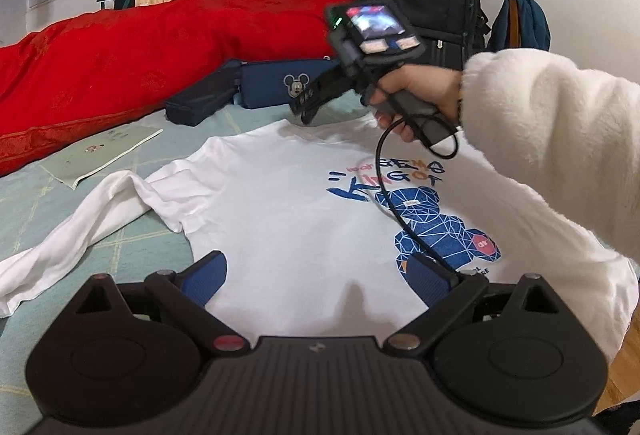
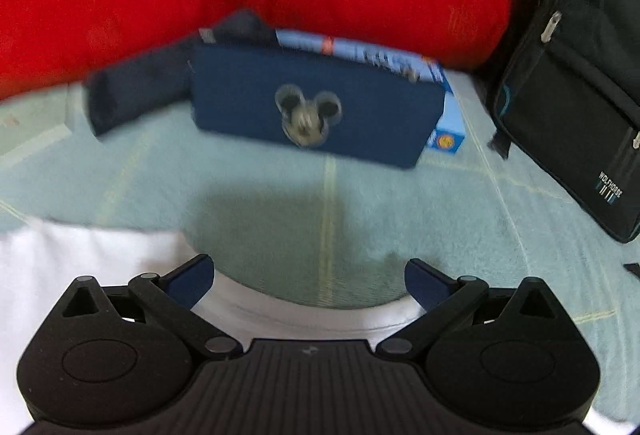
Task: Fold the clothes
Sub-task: 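Lower the open right gripper to the collar edge of the sweatshirt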
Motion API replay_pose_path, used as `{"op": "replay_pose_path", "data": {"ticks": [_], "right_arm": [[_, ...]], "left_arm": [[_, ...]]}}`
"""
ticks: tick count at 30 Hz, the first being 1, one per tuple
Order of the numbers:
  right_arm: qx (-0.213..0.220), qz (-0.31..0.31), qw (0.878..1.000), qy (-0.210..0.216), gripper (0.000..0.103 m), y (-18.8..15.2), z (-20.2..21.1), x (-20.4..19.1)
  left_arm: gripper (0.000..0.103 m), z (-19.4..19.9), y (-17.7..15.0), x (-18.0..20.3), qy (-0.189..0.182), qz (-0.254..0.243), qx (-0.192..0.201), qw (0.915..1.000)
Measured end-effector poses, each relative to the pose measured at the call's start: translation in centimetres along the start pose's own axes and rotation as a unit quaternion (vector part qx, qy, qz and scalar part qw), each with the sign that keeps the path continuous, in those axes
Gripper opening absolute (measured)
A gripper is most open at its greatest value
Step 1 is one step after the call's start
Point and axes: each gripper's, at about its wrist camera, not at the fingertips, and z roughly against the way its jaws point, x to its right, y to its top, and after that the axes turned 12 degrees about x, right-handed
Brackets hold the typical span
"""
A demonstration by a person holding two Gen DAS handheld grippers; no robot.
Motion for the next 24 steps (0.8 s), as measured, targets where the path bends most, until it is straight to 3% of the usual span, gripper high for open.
{"op": "replay_pose_path", "data": {"ticks": [2, 6, 9, 14, 20, 24], "right_arm": [[-0.008, 0.001, 0.999, 0.040, 0.103, 0.2, 1.8, -0.5], [-0.066, 0.044, 0.991, 0.104, 0.103, -1.2, 3.3, -2.6], [-0.084, 0.071, 0.990, 0.092, 0.103, -3.0, 1.6, -4.3], [-0.039, 0.006, 0.996, 0.075, 0.103, -1.6, -0.2, -3.6], [-0.025, 0.042, 0.997, 0.066, 0.103, -0.7, 5.3, -2.1], [-0.034, 0.061, 0.995, 0.072, 0.103, -2.5, 10.9, 0.0]], "left_arm": [[0.096, 0.1, 0.0, -0.1, 0.000, 0.002, 0.002, 1.0000], [0.096, -0.2, 0.0, -0.2, 0.001, 0.003, 0.001, 1.0000], [0.096, -0.2, 0.0, 0.0, 0.001, 0.001, 0.000, 1.0000], [0.096, 0.3, 0.2, 0.1, -0.001, 0.000, 0.005, 1.0000], [0.096, 1.1, 0.3, 0.2, -0.002, 0.001, 0.015, 0.9999], [0.096, 1.7, 0.4, 0.4, -0.006, -0.001, 0.022, 0.9998]]}}
